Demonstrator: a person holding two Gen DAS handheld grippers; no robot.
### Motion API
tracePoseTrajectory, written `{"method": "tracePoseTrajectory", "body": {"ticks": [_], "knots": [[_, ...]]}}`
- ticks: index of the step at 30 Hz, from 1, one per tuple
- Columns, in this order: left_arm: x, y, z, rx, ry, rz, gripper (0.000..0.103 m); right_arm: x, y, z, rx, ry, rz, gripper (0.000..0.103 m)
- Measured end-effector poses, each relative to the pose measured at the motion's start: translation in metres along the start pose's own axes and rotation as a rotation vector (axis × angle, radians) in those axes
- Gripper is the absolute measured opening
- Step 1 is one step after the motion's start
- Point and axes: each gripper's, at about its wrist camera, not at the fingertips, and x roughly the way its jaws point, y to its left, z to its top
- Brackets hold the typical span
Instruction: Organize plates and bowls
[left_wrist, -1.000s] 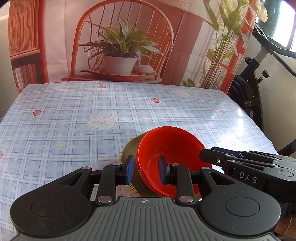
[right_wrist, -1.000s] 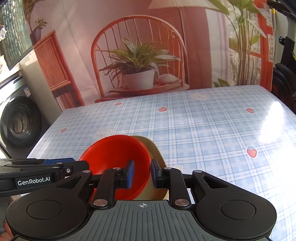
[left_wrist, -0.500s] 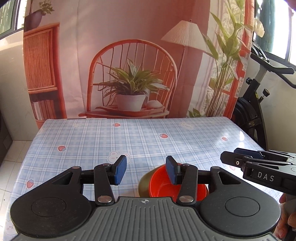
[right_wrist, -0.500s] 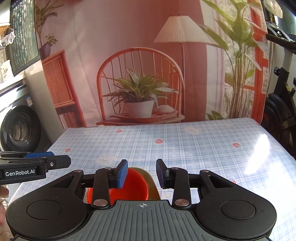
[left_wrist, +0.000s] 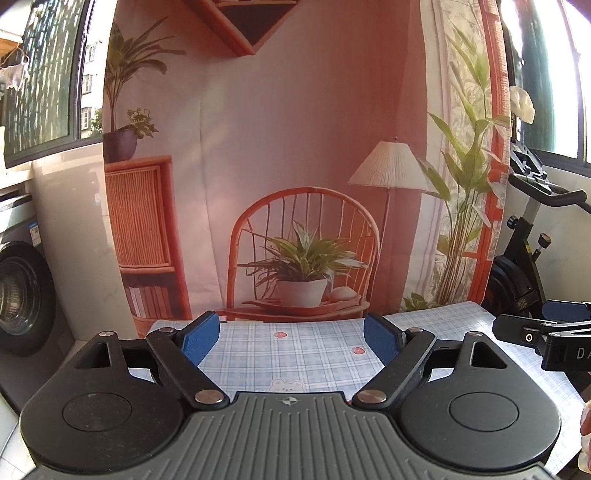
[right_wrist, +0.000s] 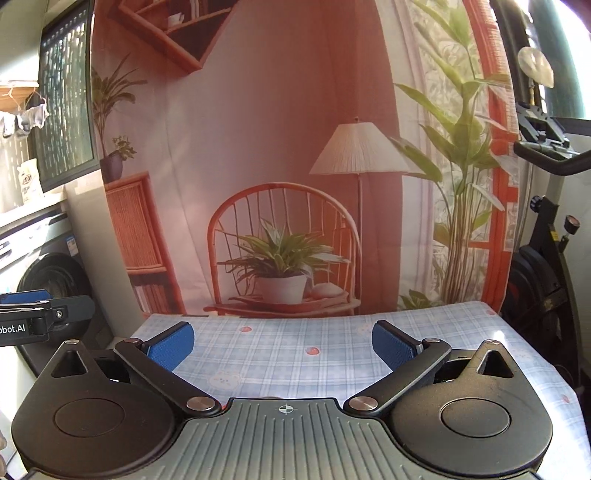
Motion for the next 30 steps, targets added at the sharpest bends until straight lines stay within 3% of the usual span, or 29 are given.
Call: {"method": "tracePoseTrajectory", "body": {"ticks": [5, 12, 16, 30], "knots": [[-0.032, -0.007, 0.018, 0.04, -0.03, 0.067, 0.091, -0.036, 0.007, 0.015, -0.018, -0.058, 0.007, 0.103], [-0.071, -0.002, 0.03, -0.01, -0.089, -0.014, 0.091, -0.075, 0.013, 0.029, -0.03, -0.112, 0.006, 0.103], [-0.084, -0.006, 0.03, -0.013, -0.101, -0.022, 0.091, -0.09, 0.015, 0.032, -0.027, -0.136, 0.003, 0.103], [-0.086, -0.003, 0.022, -0.013, -0.079, -0.021, 0.091, -0.092, 0.013, 0.026, -0.014, -0.108, -0.01, 0.103]]}}
